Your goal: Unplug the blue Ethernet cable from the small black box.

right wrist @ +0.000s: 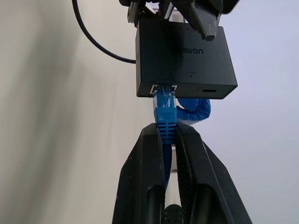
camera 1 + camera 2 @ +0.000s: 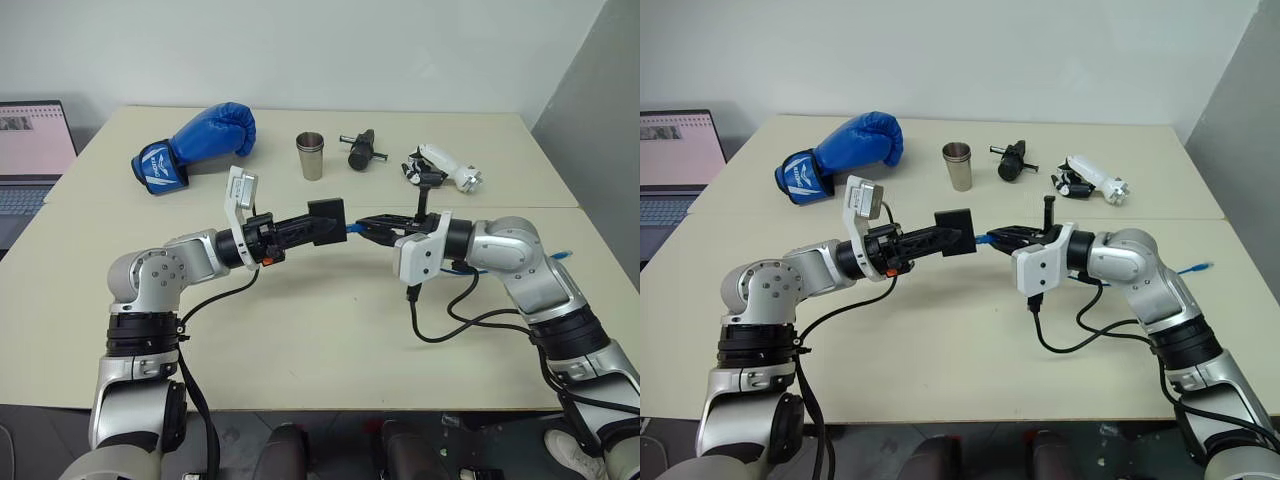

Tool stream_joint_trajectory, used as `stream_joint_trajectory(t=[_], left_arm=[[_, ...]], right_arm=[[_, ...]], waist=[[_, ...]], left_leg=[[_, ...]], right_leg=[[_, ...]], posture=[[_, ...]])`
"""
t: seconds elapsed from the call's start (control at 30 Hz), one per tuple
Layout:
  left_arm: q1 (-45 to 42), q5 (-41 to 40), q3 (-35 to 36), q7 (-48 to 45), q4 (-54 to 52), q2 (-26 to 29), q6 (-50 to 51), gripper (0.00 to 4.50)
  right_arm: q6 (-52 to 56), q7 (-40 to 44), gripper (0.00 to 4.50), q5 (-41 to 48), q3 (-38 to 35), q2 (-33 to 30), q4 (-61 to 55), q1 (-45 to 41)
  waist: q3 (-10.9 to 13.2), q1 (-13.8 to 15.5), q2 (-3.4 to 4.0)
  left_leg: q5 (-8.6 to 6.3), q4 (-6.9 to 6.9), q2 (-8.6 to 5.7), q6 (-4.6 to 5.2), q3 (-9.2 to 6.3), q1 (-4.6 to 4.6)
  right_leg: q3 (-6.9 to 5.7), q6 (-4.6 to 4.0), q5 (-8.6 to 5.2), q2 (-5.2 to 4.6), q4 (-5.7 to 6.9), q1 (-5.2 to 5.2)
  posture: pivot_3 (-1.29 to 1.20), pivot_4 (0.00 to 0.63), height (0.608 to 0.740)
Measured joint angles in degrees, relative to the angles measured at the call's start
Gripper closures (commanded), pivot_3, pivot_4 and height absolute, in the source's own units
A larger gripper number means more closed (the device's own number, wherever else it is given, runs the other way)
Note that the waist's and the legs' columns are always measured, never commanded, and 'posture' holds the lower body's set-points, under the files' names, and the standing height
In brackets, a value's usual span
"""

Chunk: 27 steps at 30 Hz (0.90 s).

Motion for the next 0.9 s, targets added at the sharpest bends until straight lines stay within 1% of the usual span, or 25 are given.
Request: stream_joint_trajectory(t=[0.13,0.2,0.23,0.53,0.6,0.63,0.77,0.87,0.9], left_arm=[[0.0,0.16,-0.19,-0.13,0.02,0.14,0.5,3.22],[0.0,0.75,-0.2,-0.05,0.3,0.39,0.5,3.61],[0.0,0.8,-0.21,-0.06,0.32,0.39,0.5,3.73],[0.0,1.1,-0.27,-0.38,0.33,0.39,0.42,3.72],[0.0,1.26,-0.48,-1.07,0.35,0.47,0.41,3.72],[0.0,1.32,-0.71,-1.29,0.36,0.52,0.37,3.72],[-0.04,2.36,-2.9,-3.65,0.14,0.62,-0.41,3.72],[-0.05,3.17,-4.43,-5.93,-1.12,1.92,-1.59,3.72],[-0.07,3.52,-4.83,-6.72,-1.53,2.31,-2.09,3.72]], right_arm=[[-0.06,-0.03,4.43,-0.25,0.0,0.1,0.0,0.0],[-0.33,-0.03,4.43,-0.2,0.0,0.23,-0.23,0.01],[-0.32,-0.02,4.43,-0.21,0.0,0.25,-0.24,0.01],[0.0,0.06,4.43,-0.2,0.0,0.29,-0.47,0.12],[0.81,0.56,3.72,0.49,-0.05,0.02,-1.45,0.58],[1.26,0.99,3.57,0.99,-0.05,-0.12,-1.82,0.71],[4.65,3.24,2.62,2.91,-0.04,-0.84,-5.26,2.21],[8.71,5.38,1.91,5.45,-0.04,-1.6,-9.05,3.55],[10.7,6.38,1.9,6.96,-0.15,-1.81,-10.6,4.07]], waist=[[0.0,0.0,0.0],[0.0,0.0,0.0],[0.0,0.0,0.0],[0.0,0.0,0.0],[0.0,0.0,0.0],[0.0,0.0,0.0],[0.0,0.01,0.0],[0.0,0.02,0.0],[0.0,0.03,0.0]], left_leg=[[0.0,0.0,0.0,0.0,0.0,0.0],[0.0,0.0,0.0,0.0,-0.01,0.0],[0.0,0.0,0.0,0.0,-0.01,0.0],[0.0,0.0,0.0,0.0,-0.01,0.0],[0.0,0.0,0.0,0.0,-0.01,0.0],[0.0,0.0,0.0,0.0,0.0,-0.01],[0.0,-0.01,0.0,0.0,-0.01,-0.01],[0.0,-0.02,0.0,0.0,-0.02,-0.01],[0.0,-0.02,0.01,0.0,-0.04,-0.02]], right_leg=[[0.0,0.0,0.0,0.0,0.0,0.0],[0.01,0.0,0.0,0.0,0.0,-0.01],[0.0,0.0,0.0,0.0,0.0,-0.01],[0.01,0.0,0.0,0.0,0.01,-0.02],[0.0,0.0,0.0,0.0,0.01,-0.02],[0.01,0.0,0.0,0.0,0.0,-0.02],[0.0,0.0,0.0,0.0,0.0,-0.02],[0.01,-0.01,-0.01,0.0,0.0,-0.03],[0.0,-0.01,-0.01,0.01,0.0,-0.03]], posture=[[0.0,0.15,0.74],[0.0,0.15,0.74],[0.0,0.15,0.74],[0.0,0.15,0.74],[0.0,0.15,0.74],[0.0,0.15,0.74],[0.0,0.15,0.74],[0.0,0.15,0.74],[0.0,0.15,0.74]])
